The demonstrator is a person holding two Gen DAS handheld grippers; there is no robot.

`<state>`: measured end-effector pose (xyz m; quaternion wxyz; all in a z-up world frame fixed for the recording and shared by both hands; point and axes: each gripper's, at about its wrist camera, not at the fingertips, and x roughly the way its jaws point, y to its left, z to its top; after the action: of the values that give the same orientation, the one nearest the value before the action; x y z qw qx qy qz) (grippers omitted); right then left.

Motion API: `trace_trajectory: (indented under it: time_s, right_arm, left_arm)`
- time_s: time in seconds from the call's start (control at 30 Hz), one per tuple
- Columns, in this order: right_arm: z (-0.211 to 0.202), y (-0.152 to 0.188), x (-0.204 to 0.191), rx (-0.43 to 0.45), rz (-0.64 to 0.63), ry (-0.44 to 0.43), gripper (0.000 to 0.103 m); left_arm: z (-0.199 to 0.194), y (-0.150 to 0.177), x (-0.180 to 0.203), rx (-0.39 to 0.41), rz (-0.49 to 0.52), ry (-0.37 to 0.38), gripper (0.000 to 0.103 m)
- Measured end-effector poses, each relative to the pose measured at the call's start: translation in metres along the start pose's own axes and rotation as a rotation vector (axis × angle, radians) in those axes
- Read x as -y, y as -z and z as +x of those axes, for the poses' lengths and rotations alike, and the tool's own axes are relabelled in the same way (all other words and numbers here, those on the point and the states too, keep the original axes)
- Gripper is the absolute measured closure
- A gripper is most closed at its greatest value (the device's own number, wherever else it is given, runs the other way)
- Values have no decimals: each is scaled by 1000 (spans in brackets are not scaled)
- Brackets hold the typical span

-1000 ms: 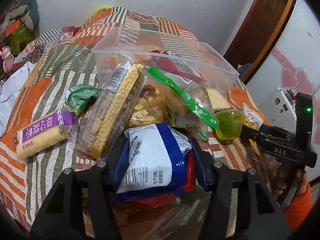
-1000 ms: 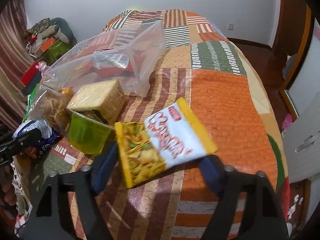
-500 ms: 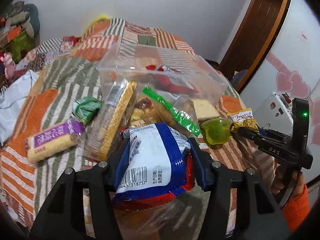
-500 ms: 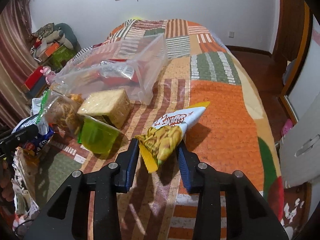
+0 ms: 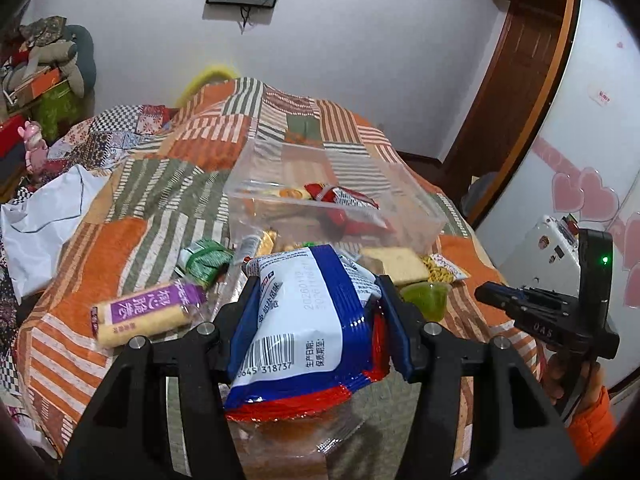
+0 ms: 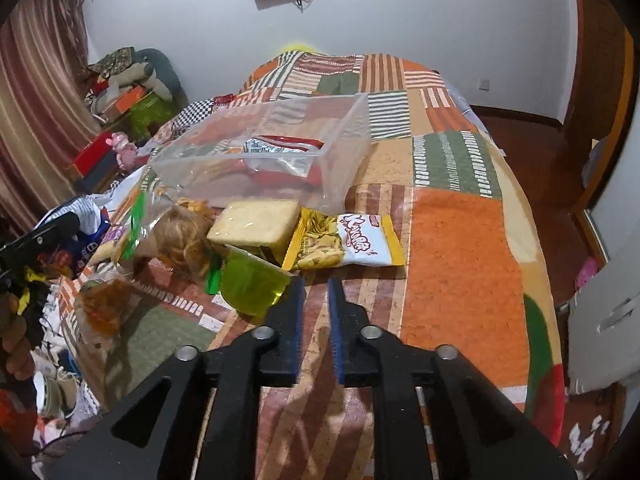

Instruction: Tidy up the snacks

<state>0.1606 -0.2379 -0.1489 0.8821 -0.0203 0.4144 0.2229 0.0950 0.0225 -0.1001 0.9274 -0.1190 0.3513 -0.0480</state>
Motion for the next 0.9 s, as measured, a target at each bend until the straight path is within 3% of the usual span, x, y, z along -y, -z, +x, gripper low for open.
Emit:
trace_trajectory:
  time_s: [0.03, 0.13, 0.47, 0.6, 0.67, 0.73, 0.9]
  right_arm:
    - [1, -1, 0, 3, -8, 19, 66]
    - [3, -4, 2, 19, -12, 60, 55]
    - [48, -30, 27, -40, 6, 148, 51]
    - [61, -22, 36, -84, 50, 80, 51]
    - [62, -18, 40, -90, 75, 46, 54]
    - [61, -15, 41, -94, 79, -6, 70]
    - [54, -11, 31, -82, 26, 9, 86]
  left_arm:
    - [-2, -1, 0, 5, -2, 0, 47]
    - [-5, -6, -1, 25, 4, -12, 47]
    - [-11, -22, -3, 86, 27, -44, 47]
    - [-6, -27, -5, 91, 29, -51, 47]
    - [-2, -28, -7, 87, 27, -51, 47]
    - [2, -30, -7, 85, 26, -55, 47]
    - [7, -35, -8, 94, 24, -59, 47]
